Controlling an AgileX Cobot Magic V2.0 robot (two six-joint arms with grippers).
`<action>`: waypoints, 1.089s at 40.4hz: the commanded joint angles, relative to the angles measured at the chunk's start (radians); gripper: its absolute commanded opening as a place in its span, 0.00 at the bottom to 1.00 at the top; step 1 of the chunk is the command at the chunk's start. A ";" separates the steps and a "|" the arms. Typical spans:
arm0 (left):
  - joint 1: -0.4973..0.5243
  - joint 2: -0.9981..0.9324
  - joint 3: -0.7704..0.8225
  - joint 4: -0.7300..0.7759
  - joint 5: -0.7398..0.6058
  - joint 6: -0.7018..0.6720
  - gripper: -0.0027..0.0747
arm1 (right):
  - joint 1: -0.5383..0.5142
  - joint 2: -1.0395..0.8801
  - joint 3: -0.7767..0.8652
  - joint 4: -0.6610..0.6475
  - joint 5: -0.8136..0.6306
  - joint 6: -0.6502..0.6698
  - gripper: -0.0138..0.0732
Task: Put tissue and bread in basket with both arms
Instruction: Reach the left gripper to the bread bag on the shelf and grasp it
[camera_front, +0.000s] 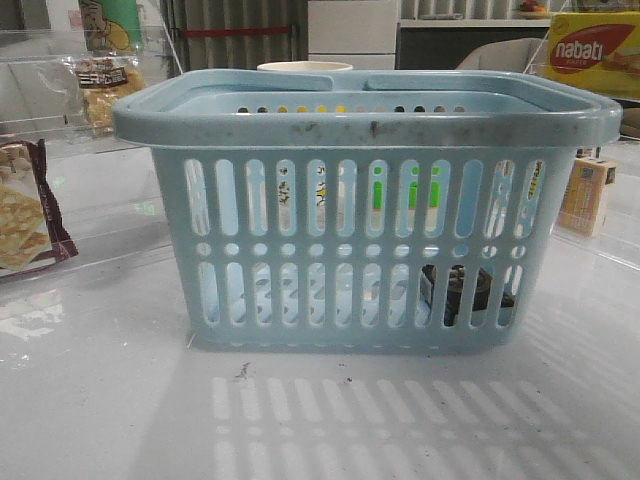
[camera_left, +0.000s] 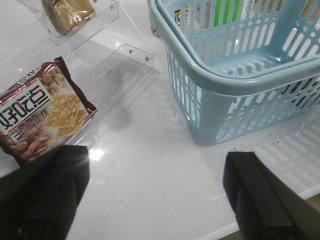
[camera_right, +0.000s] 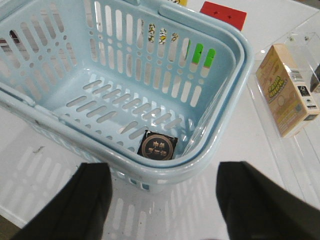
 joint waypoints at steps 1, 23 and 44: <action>-0.008 0.008 -0.028 -0.010 -0.086 0.000 0.81 | -0.001 -0.027 -0.006 -0.016 -0.072 -0.008 0.79; -0.004 0.325 -0.129 0.030 -0.217 -0.010 0.82 | -0.001 -0.018 -0.005 -0.016 -0.038 -0.008 0.79; 0.227 0.977 -0.657 0.049 -0.321 -0.010 0.81 | -0.001 -0.018 -0.005 -0.017 -0.038 -0.008 0.79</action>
